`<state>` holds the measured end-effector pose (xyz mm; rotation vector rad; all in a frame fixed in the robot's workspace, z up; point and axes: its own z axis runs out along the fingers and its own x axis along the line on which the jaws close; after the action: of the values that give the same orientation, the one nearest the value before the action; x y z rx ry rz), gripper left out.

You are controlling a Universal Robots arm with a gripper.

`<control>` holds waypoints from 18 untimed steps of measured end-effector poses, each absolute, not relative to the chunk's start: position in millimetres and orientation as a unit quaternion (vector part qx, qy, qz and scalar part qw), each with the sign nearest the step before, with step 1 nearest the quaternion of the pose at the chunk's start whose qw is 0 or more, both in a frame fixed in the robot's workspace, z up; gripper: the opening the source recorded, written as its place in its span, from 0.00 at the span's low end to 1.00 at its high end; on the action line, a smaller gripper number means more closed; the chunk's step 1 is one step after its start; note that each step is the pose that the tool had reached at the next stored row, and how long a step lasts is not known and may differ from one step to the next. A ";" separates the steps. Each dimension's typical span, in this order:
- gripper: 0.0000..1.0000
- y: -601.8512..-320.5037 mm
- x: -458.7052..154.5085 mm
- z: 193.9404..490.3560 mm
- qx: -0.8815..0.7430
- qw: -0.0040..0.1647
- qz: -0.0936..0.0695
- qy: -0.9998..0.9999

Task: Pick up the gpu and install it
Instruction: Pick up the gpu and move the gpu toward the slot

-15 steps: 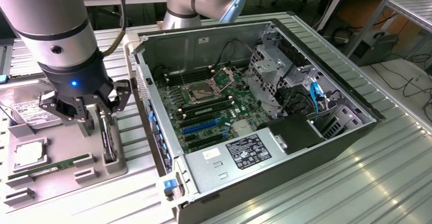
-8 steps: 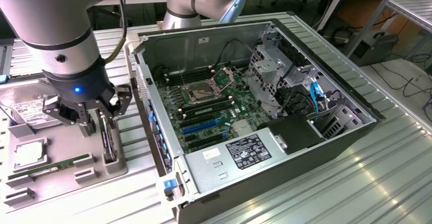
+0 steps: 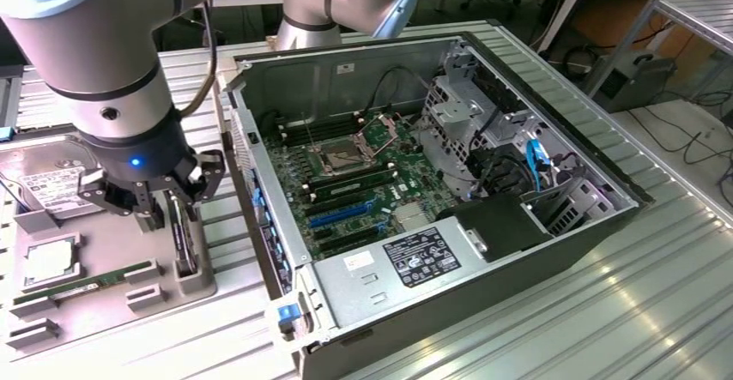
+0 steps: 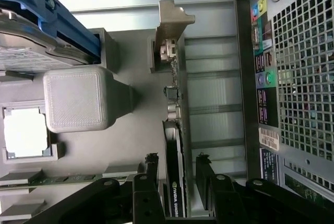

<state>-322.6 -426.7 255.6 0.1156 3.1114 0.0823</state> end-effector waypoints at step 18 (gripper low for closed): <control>0.41 -421.9 -321.7 243.5 0.039 0.003 0.036 0.999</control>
<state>-321.7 -421.9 243.5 0.1215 3.1310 0.1138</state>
